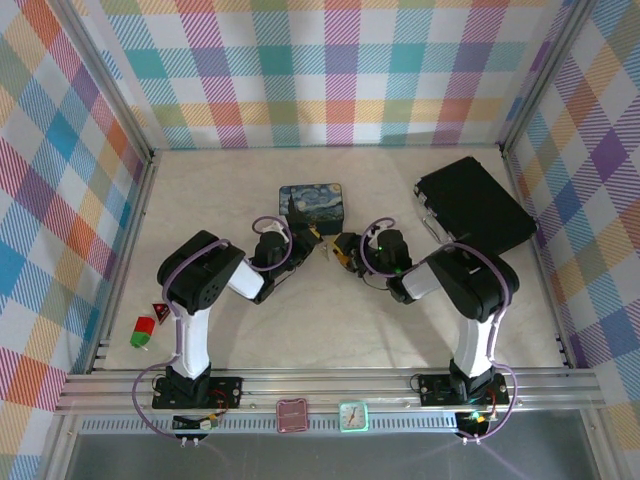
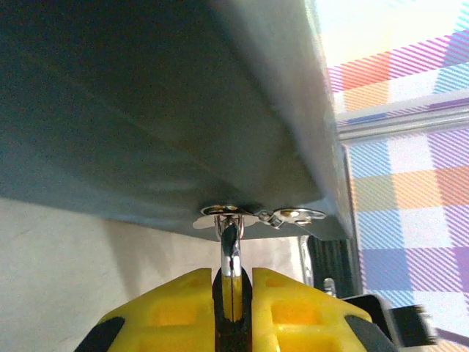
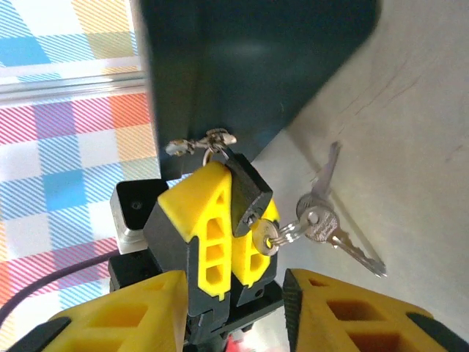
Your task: Unlock a padlock with a key
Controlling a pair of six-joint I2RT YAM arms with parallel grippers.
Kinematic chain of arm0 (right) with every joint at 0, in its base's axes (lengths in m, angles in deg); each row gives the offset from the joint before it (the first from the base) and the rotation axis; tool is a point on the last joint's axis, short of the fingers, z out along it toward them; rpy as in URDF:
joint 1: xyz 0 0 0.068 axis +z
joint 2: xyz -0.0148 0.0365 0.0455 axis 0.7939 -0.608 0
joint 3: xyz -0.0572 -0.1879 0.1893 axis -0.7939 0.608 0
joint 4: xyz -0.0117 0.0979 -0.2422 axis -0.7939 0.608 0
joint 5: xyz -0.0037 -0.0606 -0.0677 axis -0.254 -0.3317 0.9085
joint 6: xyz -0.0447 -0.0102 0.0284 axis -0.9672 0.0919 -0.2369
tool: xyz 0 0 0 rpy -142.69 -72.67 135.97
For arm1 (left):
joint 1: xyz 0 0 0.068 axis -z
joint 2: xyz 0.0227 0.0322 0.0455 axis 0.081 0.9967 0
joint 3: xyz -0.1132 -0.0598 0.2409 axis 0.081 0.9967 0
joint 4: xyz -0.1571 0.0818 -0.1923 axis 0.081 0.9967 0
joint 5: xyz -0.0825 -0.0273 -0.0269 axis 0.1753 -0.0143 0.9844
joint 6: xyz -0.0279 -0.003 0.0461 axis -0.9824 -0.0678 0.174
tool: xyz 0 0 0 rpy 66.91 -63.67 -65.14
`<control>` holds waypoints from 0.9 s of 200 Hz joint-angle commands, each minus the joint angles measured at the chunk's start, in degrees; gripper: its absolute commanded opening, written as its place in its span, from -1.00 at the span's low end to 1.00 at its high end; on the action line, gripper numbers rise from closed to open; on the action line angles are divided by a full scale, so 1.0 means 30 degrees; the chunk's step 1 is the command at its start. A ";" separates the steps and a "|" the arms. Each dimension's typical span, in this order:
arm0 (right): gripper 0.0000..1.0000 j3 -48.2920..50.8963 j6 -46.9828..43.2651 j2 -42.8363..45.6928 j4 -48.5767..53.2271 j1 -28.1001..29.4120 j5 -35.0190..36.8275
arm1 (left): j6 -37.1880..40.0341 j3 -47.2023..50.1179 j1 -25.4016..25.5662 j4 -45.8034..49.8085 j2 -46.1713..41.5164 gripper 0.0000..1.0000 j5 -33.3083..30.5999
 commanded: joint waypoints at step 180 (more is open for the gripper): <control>0.04 -0.9170 -2.1843 0.3993 2.3863 0.2161 0.3826 | 0.1553 0.2368 -0.0902 0.7694 -0.7340 0.21 -0.1028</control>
